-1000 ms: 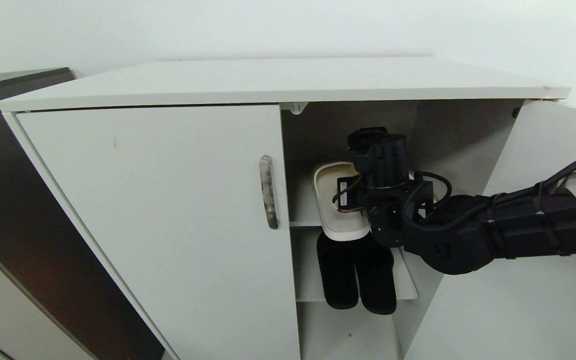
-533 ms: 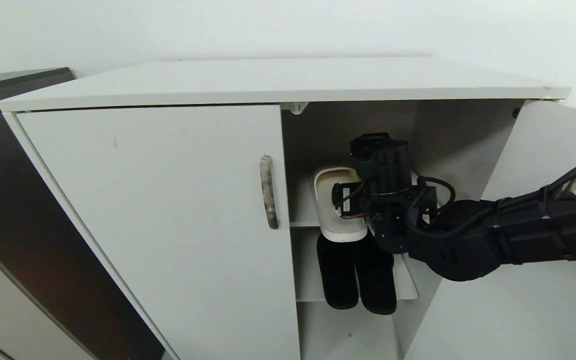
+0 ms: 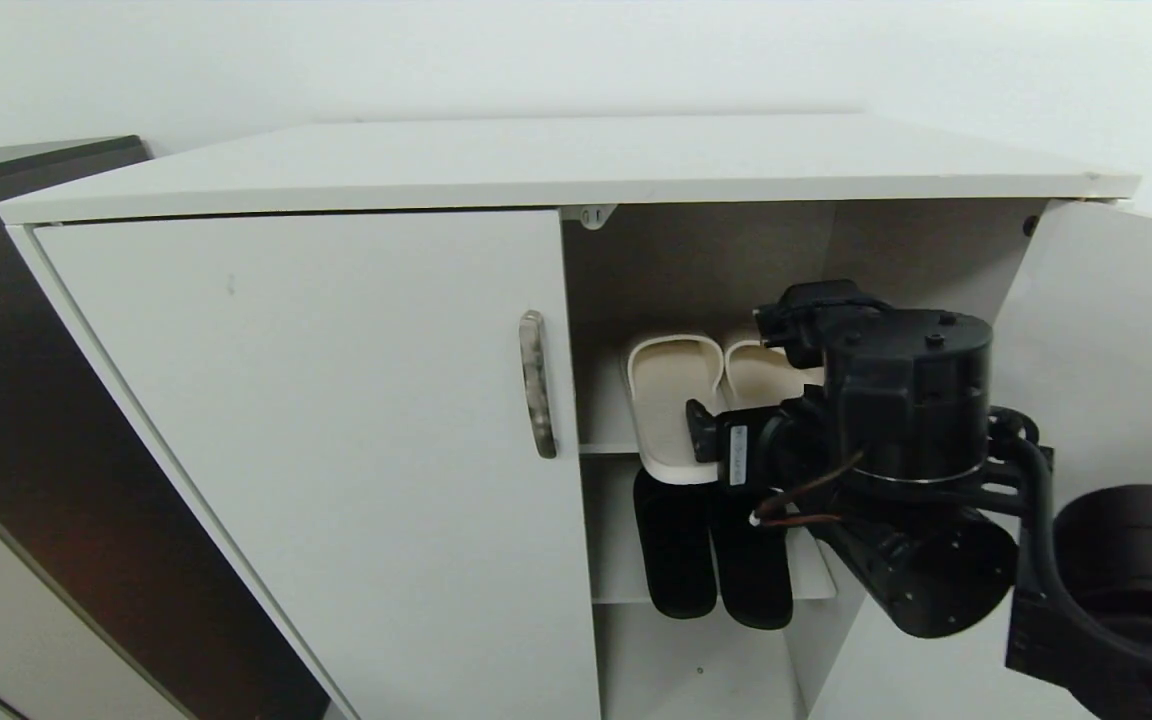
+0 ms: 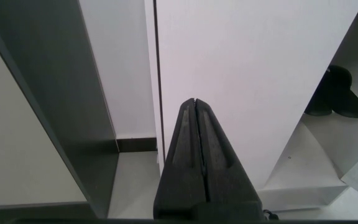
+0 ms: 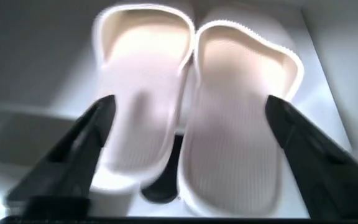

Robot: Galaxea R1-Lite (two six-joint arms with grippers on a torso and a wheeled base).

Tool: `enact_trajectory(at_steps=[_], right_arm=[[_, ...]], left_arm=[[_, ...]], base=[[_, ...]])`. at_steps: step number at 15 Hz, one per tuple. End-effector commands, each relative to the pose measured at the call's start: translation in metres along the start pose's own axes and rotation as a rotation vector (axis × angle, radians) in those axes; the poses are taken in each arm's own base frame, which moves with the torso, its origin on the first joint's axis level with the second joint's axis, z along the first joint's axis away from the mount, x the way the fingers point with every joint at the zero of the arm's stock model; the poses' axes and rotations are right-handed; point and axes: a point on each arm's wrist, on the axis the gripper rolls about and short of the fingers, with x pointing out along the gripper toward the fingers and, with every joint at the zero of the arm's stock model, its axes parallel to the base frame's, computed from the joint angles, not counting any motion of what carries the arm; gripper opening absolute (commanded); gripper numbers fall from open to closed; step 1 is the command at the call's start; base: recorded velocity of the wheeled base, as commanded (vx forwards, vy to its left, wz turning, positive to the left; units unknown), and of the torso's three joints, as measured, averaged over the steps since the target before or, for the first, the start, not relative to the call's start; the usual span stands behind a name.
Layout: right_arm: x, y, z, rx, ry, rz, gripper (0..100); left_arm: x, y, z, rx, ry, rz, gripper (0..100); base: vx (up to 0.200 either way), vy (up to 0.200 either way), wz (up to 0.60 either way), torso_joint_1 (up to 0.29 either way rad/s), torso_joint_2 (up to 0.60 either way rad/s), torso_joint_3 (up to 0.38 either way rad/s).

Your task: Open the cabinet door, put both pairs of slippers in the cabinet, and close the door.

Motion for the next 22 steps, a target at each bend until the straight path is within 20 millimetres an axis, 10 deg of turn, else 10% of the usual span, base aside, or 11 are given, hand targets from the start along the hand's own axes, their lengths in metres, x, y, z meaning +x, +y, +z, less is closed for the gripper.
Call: enact_trajectory(at_steps=[1,13,22], right_arm=[[-0.024,-0.001,0.0,0.002,-0.017,0.051,0],[-0.019,0.002,-0.026,-0.079,0.047,0.047,0],[-0.03,-0.009,-0.018,-0.06,0.026,0.05,0]], left_arm=[[0.0,0.0,0.0,0.0,0.001,0.001,0],[0.0,0.0,0.0,-0.003,0.001,0.001,0],[0.0,0.0,0.0,-0.005,0.001,0.001,0]], base=[[0.0,0.0,0.0,0.0,0.0,0.0],[0.0,0.0,0.0,0.0,0.0,0.0],[-0.2,0.0,0.0,0.003,0.0,0.003]])
